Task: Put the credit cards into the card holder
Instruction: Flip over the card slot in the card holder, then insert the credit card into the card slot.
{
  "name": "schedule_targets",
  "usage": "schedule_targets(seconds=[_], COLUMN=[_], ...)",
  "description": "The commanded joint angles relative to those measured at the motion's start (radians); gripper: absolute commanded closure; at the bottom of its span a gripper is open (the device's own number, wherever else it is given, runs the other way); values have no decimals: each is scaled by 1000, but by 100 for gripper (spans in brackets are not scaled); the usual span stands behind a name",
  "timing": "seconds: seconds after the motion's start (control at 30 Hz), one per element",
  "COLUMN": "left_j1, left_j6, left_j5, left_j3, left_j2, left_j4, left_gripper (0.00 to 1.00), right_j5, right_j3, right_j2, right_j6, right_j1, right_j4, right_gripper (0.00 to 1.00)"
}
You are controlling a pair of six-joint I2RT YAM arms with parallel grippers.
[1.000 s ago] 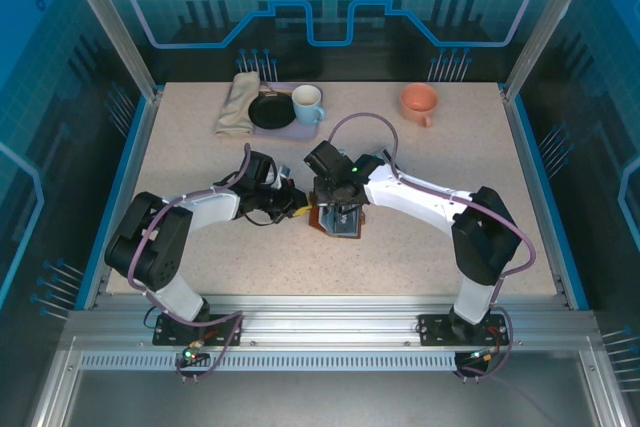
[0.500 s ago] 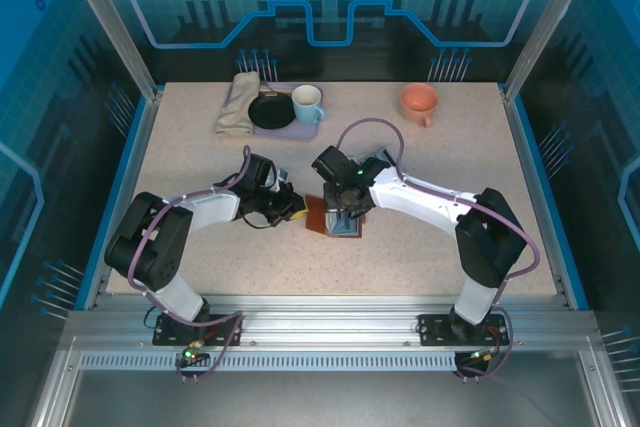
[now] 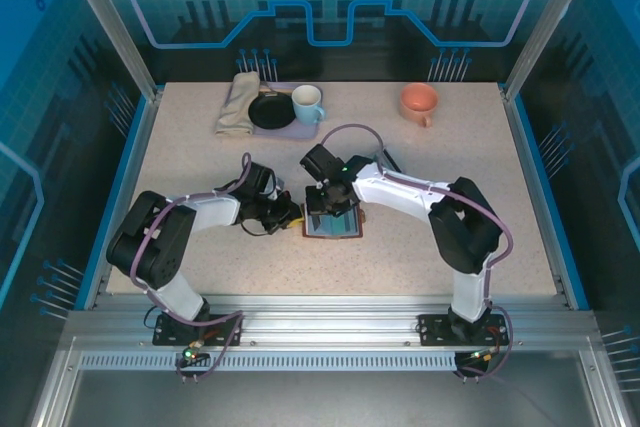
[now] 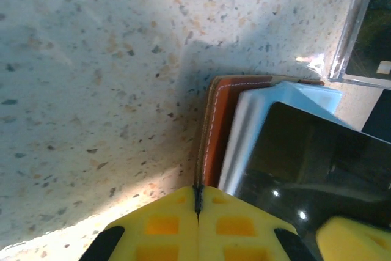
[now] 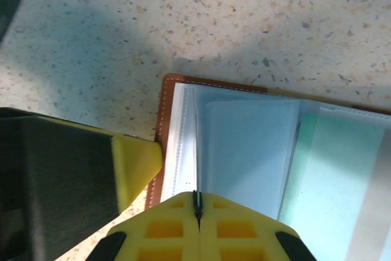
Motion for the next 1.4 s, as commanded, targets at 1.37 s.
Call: schedule_targets(seconds=[1.37], left_j1=[-9], left_j6=[85], left_j5=[-47], left_j3=[6], left_j2=[51], left_j4=[-80], left_gripper=[100], right_j5=[-369], right_j3=[-461], right_j2=[-166], right_j6=[23], right_j1=[-236], right_j4=[454], right_gripper=[100])
